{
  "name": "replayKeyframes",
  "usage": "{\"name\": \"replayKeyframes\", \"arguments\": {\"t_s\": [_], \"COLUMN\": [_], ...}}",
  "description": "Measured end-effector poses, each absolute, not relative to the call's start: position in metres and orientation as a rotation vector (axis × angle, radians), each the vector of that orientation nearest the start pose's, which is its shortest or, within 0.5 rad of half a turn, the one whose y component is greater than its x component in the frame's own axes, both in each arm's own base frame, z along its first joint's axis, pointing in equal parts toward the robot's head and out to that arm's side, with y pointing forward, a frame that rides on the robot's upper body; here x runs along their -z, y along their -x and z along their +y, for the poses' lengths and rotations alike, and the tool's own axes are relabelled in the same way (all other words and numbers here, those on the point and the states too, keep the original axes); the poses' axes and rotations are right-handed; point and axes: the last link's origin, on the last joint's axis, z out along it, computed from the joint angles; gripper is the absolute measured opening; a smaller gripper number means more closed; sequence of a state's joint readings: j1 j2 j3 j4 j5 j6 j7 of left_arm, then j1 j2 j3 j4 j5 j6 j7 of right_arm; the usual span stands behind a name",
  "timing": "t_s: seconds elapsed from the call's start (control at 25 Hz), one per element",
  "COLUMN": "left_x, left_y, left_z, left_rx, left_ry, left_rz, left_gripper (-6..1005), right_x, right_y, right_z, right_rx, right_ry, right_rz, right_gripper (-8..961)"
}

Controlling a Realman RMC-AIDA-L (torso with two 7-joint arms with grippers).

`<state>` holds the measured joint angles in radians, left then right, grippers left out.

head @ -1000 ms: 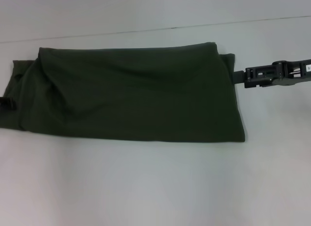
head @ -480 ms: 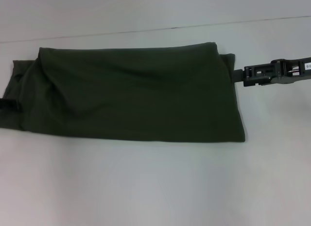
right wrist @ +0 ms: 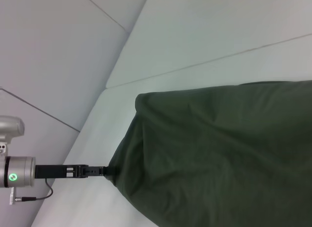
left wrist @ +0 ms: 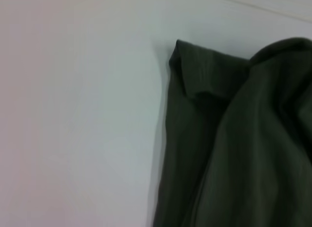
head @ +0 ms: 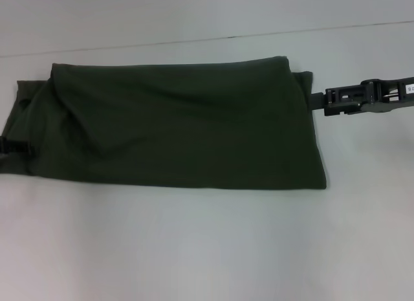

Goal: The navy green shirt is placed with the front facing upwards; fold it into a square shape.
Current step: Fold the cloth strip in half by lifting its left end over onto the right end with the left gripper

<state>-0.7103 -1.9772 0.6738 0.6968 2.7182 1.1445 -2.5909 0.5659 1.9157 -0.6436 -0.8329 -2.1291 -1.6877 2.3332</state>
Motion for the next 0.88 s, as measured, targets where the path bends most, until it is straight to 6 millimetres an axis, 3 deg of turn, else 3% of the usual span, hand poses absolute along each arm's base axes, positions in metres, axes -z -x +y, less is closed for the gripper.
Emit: {"name": "replayKeyframes", "arguments": {"t_s": [0.88], "left_x": [-0.057], "left_y": [0.314], "left_z": [0.390], "left_rx": [-0.081], "left_ry": [1.984], "left_rz": [-1.724], "left_gripper": [936], "right_x": [-0.092], "right_y": [-0.268], "right_z": [0.353], "right_rx": [-0.569], "right_ry": [2.418], "right_rz": [1.633], "right_gripper": [929]}}
